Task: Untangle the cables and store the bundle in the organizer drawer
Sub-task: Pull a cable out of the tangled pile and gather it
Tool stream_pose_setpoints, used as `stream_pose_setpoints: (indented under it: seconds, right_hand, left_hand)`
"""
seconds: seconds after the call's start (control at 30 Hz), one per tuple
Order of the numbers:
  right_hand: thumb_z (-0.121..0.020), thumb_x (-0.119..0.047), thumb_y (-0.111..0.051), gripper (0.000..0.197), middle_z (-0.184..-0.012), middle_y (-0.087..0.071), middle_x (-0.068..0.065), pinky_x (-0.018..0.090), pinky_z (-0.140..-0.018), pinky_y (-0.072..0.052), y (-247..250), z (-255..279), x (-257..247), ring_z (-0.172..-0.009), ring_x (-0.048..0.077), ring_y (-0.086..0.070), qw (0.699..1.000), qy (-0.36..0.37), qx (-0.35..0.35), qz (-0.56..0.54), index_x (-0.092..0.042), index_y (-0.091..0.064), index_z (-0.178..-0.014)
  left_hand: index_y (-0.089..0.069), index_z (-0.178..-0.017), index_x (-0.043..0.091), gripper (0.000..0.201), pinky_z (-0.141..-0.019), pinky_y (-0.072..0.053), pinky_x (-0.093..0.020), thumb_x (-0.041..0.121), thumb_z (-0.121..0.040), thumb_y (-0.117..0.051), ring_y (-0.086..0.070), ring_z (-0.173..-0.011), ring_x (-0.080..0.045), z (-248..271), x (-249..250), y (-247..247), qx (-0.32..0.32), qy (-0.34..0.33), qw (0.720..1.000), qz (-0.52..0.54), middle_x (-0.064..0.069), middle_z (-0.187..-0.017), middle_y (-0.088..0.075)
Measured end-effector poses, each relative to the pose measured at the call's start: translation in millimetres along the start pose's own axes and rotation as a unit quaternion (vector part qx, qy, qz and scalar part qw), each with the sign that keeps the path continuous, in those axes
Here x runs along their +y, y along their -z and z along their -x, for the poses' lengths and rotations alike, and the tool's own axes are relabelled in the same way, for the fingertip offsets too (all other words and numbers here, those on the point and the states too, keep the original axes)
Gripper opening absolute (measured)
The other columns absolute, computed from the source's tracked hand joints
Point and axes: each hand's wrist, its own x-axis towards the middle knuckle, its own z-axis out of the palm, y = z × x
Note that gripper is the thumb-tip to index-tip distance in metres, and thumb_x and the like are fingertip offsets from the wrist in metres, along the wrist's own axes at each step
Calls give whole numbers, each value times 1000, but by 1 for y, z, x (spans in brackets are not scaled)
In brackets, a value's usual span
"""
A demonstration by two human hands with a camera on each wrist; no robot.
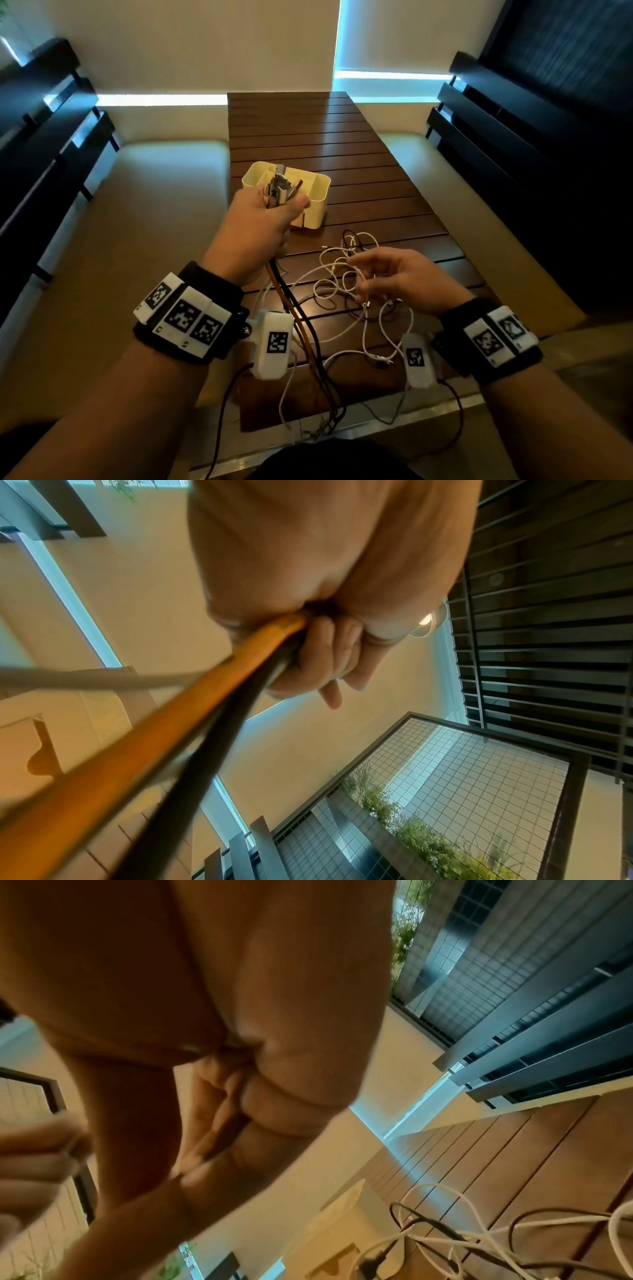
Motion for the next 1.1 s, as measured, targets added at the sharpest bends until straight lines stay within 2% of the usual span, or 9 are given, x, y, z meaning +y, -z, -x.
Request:
stream_pose_setpoints:
  seconds: [0.1,0.2,0.33,0.5,0.63,0.77,0.83,1.0,1.1]
  right_hand:
    - [-90,-4,-64,32,-95,-73,8,29,-69,-58,1,26,1,-90,28,-73,995,-80,-66,-2,-20,-63,-119]
    - [-96,-25,-60,18,-100,-74,1,28,-76,-58,-9,34,7,-90,17,-72,967,-179,-135,118,-24,-65,-113]
    - [-92,-50,-60,25,-109,-63,-12,31,-89,-51,-13,17,17,-100,5,-58,924,-151,-89,339,-29,-73,-98]
    - [-93,-29,-66,4,-101,-61,-14,17,-75,-45,-23,-14,33,-96,4,-58,970,-59,24,234,-29,-67,-97]
    - [-93,-20,-66,22,-107,-64,-12,14,-77,-44,-42,-38,61,-100,4,-58,981,-71,-3,178,-22,-67,-115]
    - [-94,-18,-65,26,-117,-66,-11,27,-95,-51,-59,-48,81,-110,7,-62,988,-96,-74,98,-36,-68,-111]
    - [-94,-17,-64,22,-114,-68,-11,29,-95,-51,-65,-47,78,-105,6,-63,987,-103,-107,67,-35,-70,-107]
    - [-87,-29,-73,6,-104,-72,-9,41,-102,-48,-61,-39,71,-103,8,-64,979,-87,-101,153,-30,-76,-93]
    - [-87,-28,-73,5,-103,-69,-9,37,-99,-49,-50,-30,62,-101,7,-62,975,-87,-92,181,-28,-74,-93]
  left_hand:
    - [-63,-107,-3,26,-40,-28,-21,21,-101,-55,-28,-41,-9,-6,0,9,10,2,1000,17,9,-49,-34]
    - [-64,-106,1,24,-42,-28,-22,22,-102,-55,-29,-43,-9,-9,0,8,13,6,1000,26,7,-52,-34]
    - [-64,-103,4,20,-41,-27,-22,22,-102,-54,-28,-44,-10,-9,-2,-3,-18,1,999,28,5,-54,-33]
    - [-61,-110,-5,29,-42,-27,-22,22,-101,-56,-28,-42,-10,-7,-2,-12,-29,2,999,35,3,-54,-33]
    - [-62,-109,-4,27,-42,-26,-22,21,-101,-56,-27,-44,-11,-4,0,-14,-30,2,999,38,-1,-57,-31]
    - [-61,-108,-5,26,-41,-25,-21,20,-101,-55,-25,-44,-12,1,-1,-12,-24,4,999,45,0,-54,-30]
    - [-63,-104,-1,23,-41,-25,-21,20,-102,-54,-25,-42,-11,2,-2,-9,-22,4,999,44,4,-51,-31]
    - [-61,-110,-4,28,-41,-27,-22,22,-102,-54,-27,-42,-10,4,-5,-6,-6,12,1000,24,4,-52,-33]
    - [-61,-110,-5,29,-41,-26,-21,22,-102,-54,-27,-41,-9,4,-5,-9,-6,13,1000,27,4,-52,-32]
